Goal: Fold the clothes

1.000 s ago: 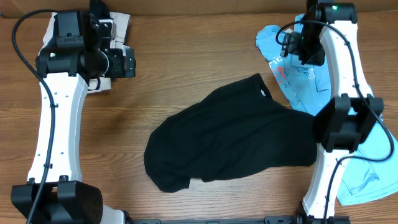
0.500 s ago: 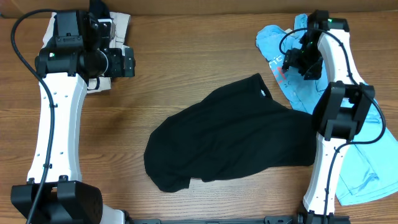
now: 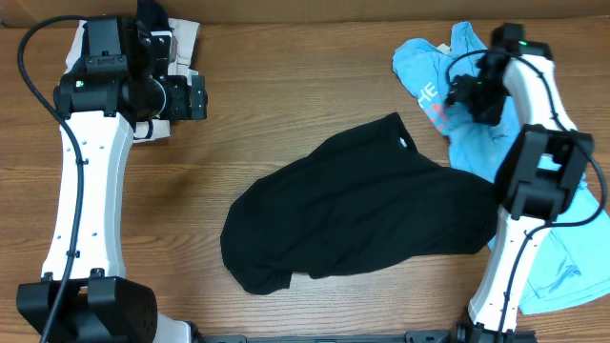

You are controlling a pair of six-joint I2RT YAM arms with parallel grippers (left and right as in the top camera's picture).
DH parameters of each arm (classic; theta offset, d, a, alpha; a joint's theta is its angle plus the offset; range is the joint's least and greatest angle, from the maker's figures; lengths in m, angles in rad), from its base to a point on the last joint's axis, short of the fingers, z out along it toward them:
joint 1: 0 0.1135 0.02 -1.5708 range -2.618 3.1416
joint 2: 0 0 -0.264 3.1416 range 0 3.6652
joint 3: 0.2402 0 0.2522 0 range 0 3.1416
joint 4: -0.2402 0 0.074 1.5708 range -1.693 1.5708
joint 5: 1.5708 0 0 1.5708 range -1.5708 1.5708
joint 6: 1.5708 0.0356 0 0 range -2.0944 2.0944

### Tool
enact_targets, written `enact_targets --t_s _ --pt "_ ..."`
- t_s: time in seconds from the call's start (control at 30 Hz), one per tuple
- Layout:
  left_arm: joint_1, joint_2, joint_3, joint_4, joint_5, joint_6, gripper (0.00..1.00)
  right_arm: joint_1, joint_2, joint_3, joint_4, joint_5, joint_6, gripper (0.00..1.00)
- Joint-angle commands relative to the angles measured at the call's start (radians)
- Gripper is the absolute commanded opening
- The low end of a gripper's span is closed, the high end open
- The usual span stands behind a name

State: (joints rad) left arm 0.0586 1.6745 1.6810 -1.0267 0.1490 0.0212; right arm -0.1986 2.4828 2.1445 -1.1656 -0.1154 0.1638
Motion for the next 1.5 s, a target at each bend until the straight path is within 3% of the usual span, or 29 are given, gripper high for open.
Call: enact_targets --t_s 0.0,0.4,0.6,0.73,0.9,1.2,1.47 --pt "-0.003 0.009 0.016 -0.002 0.008 -0.010 1.00 -0.142 0.067 -0.051 0.062 0.061 0.014 0.80" --pt "-0.003 0.009 0.016 -0.002 0.008 -0.010 1.00 -0.356 0.067 -0.050 0.159 0.020 0.040 0.81" --pt "-0.003 0.009 0.016 0.002 0.004 -0.009 1.00 -0.455 0.063 -0.002 0.101 -0.214 0.054 0.86" --pt "-0.002 0.008 0.021 0.011 -0.001 0.014 1.00 -0.486 0.019 0.077 0.026 -0.319 0.053 0.79" --pt "0.000 0.003 0.100 -0.046 -0.002 0.013 1.00 -0.486 -0.127 0.195 -0.080 -0.396 0.053 0.82" --pt "0.000 -0.041 0.410 -0.368 -0.003 -0.071 1.00 -0.469 -0.516 0.249 -0.286 -0.394 0.044 0.84" --pt "-0.009 -0.177 0.439 -0.592 -0.003 -0.156 0.98 -0.469 -0.811 0.249 -0.509 -0.395 -0.023 0.83"
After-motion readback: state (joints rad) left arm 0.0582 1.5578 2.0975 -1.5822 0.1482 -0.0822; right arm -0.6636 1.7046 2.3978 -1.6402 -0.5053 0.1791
